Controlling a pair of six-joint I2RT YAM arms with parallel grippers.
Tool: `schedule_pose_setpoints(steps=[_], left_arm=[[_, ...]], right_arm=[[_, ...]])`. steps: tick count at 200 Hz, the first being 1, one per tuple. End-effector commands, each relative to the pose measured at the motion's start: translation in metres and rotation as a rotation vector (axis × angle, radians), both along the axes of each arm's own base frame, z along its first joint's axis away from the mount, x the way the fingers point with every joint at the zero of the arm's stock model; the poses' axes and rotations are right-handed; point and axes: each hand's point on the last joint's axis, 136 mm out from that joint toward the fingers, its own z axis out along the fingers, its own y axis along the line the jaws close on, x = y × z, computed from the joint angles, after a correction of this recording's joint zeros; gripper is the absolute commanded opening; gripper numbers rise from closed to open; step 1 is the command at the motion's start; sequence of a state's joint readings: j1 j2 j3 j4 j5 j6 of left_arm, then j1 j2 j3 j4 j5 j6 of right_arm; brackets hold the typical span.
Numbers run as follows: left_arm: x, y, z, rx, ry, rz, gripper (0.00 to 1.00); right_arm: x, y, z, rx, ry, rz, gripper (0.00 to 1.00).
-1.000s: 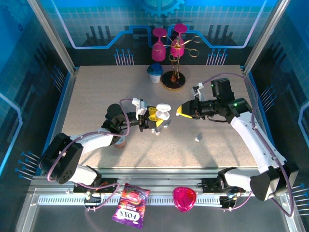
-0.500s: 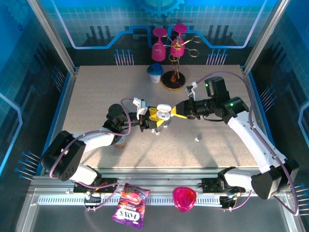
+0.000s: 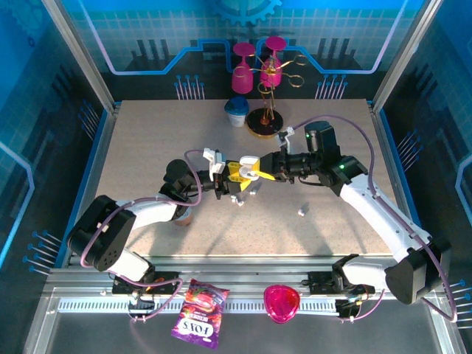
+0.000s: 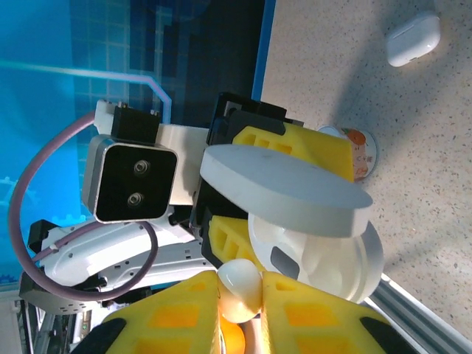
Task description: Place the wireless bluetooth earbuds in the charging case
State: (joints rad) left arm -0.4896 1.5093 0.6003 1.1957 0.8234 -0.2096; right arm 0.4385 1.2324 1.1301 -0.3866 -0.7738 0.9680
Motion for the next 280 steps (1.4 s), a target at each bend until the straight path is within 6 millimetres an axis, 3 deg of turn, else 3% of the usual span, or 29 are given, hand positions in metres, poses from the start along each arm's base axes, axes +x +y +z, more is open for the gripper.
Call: schedule_pose_setpoints(steps=[1,127,211,250,280], left_arm=[[0.001,-0.003,0.017,-0.039,-0.066,-0.002,0.23],[-0.016,-0.002,0.025,-0.030,-0.046,-0.082,0.23],[-0.008,-0.003,0.022,-0.035,-0.082,-0.037,0.23],[-0.006,-0.003,0.021,-0.034,-0.087,-0.026,0.23],[-0.004,-0.002,0.021,-0.030,-0.097,-0.012,0.23]], right_arm=[[-0.004,0.002,0.011,0.025,-0.033,-0.001,0.17],[-0.015,-0.012,0.000,-0.125,-0.072,0.096,0.18],[-0.008,0.016,0.012,-0.041,-0.096,0.100,0.17],[-0.004,0.026,0.008,-0.054,-0.100,0.094,0.17],[-0.001,0.023,0.000,-0.117,-0.104,0.067,0.16]])
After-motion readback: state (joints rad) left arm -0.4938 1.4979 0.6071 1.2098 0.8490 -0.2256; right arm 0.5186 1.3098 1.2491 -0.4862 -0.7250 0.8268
